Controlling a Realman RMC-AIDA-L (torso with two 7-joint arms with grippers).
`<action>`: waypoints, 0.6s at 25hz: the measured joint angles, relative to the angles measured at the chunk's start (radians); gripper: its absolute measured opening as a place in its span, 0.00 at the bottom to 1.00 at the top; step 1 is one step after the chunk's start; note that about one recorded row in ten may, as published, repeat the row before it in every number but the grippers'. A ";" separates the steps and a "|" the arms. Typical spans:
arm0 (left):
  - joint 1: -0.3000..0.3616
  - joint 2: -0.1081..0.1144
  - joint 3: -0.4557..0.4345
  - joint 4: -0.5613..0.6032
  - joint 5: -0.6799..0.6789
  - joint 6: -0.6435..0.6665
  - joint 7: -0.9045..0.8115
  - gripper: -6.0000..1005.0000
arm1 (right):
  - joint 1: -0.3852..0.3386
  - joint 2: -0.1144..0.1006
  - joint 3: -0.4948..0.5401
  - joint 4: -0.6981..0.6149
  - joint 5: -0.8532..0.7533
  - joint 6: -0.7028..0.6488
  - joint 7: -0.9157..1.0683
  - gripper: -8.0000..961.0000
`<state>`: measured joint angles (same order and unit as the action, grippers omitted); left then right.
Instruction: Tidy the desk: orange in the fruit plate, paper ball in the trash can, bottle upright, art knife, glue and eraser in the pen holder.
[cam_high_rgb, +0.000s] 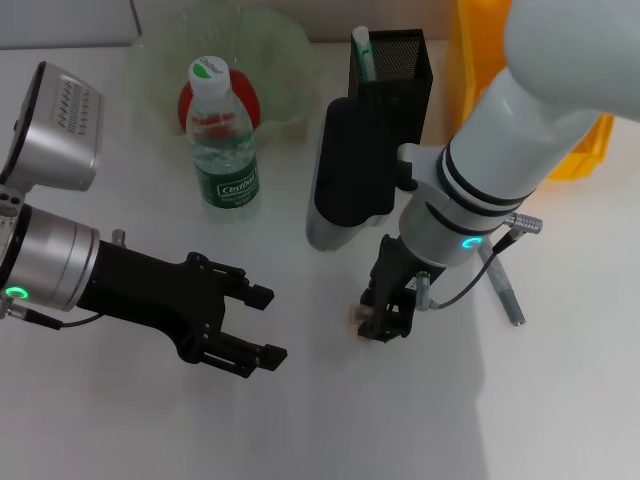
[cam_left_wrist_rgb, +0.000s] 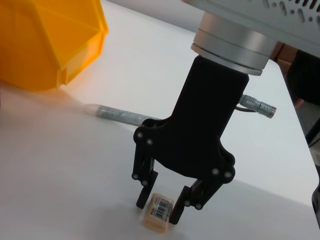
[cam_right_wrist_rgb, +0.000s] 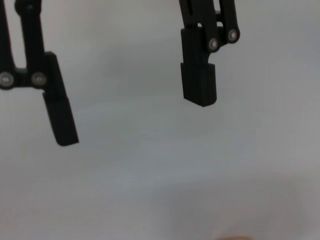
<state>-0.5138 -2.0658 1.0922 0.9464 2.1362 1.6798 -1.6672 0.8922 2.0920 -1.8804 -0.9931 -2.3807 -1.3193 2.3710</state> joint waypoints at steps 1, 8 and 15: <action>0.000 0.000 0.000 -0.001 0.000 -0.001 -0.001 0.78 | 0.000 0.000 0.000 0.000 0.000 0.003 0.000 0.34; -0.001 0.000 0.000 -0.009 -0.001 -0.018 0.001 0.78 | -0.011 -0.002 0.011 -0.031 -0.003 -0.011 0.000 0.27; -0.003 0.000 0.000 -0.009 -0.001 -0.018 0.002 0.78 | -0.123 -0.011 0.362 -0.362 -0.150 -0.162 0.006 0.27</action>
<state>-0.5167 -2.0654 1.0919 0.9371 2.1350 1.6616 -1.6654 0.7696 2.0813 -1.5189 -1.3547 -2.5302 -1.4812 2.3766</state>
